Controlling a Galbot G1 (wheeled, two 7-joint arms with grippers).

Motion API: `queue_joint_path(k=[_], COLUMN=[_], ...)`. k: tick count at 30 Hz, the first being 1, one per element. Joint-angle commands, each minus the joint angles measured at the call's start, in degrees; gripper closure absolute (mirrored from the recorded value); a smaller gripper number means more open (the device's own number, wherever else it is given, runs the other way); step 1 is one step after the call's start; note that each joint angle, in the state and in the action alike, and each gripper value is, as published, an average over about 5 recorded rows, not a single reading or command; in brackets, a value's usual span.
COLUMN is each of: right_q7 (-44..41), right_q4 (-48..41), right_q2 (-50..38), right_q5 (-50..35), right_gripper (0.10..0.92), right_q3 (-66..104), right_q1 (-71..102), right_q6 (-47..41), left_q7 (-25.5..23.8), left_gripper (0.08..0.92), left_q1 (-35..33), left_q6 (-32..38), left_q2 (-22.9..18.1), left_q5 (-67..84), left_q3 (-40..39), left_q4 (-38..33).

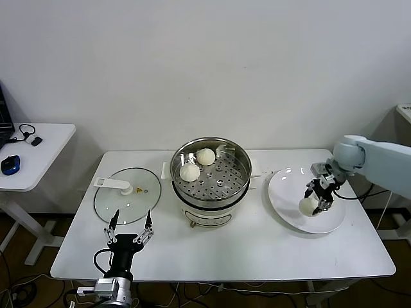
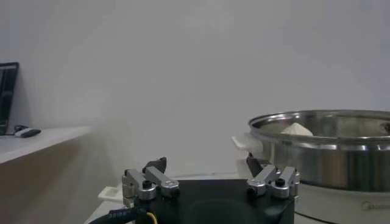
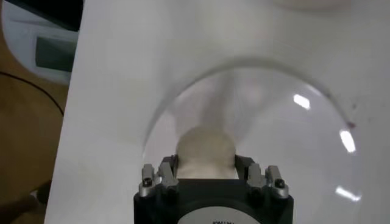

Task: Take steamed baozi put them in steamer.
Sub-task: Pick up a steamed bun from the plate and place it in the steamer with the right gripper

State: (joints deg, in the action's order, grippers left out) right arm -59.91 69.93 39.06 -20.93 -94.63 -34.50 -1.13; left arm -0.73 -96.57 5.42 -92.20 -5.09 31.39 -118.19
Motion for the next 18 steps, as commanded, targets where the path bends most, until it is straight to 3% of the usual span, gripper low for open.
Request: queue_joint_path(k=[1,18], right_q7=[-0.3,6.3], right_q4=[10.33,13.68], right_q2=[6.27,21.95], right_q5=[-5.18,3.9], right_gripper=[0.403,0.387], right_q3=[-8.83,-2.05], right_q1=[-19.9,-22.4], right_q6=[3.34,24.25], left_q7=[0.03,0.54], left_gripper=[0.177,0.177], left_q1=[0.19,0.19], left_q6=[0.03,0.42], left_q2=[-2.8,-2.8], left_q5=[0.24,0.29], left_q3=[0.06,0.35], left_q4=[0.09,0.29])
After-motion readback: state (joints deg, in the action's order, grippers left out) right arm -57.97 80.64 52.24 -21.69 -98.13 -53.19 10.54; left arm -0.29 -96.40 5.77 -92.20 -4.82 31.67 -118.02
